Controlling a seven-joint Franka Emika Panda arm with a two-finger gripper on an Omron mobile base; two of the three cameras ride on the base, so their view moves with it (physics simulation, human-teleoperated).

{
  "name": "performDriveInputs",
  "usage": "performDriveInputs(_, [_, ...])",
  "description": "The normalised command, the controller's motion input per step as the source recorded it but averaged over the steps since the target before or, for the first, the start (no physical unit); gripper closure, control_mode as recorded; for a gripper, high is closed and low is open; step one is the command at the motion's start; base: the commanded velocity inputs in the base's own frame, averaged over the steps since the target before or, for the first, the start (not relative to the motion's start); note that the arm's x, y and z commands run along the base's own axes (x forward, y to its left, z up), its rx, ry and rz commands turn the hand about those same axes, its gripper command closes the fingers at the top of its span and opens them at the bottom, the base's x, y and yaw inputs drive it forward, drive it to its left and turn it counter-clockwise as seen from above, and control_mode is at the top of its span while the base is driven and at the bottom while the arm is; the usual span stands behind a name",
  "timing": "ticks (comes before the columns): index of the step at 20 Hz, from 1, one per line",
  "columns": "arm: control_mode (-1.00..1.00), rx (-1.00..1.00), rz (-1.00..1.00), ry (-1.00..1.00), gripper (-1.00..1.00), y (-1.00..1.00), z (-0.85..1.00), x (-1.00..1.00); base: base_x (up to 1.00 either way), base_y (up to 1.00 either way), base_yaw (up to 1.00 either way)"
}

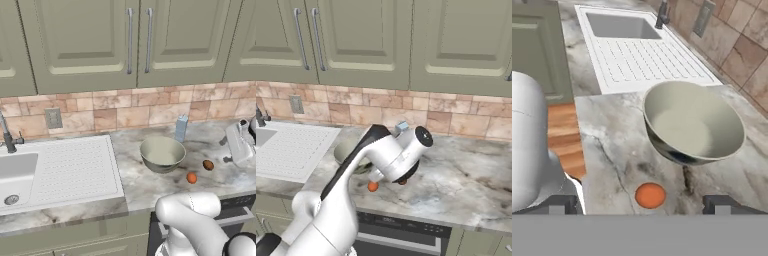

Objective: Gather the eggs and milk located in the vicinity of the sink area and place them right next to the bowl.

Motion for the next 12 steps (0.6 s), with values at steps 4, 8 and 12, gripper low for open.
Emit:
performDriveInputs(4, [-1.0, 0.18, 0.0, 0.0, -1.0, 0.0, -0.04, 0.0, 0.0, 0.0, 0.0])
performDriveInputs(8, [-1.0, 0.14, 0.0, 0.0, -1.0, 0.0, 0.0, 0.0, 0.0, 0.0, 0.0])
performDriveInputs(12, [-1.0, 0.1, 0.0, 0.01, -1.0, -0.08, 0.0, 0.0, 0.0, 0.0, 0.0])
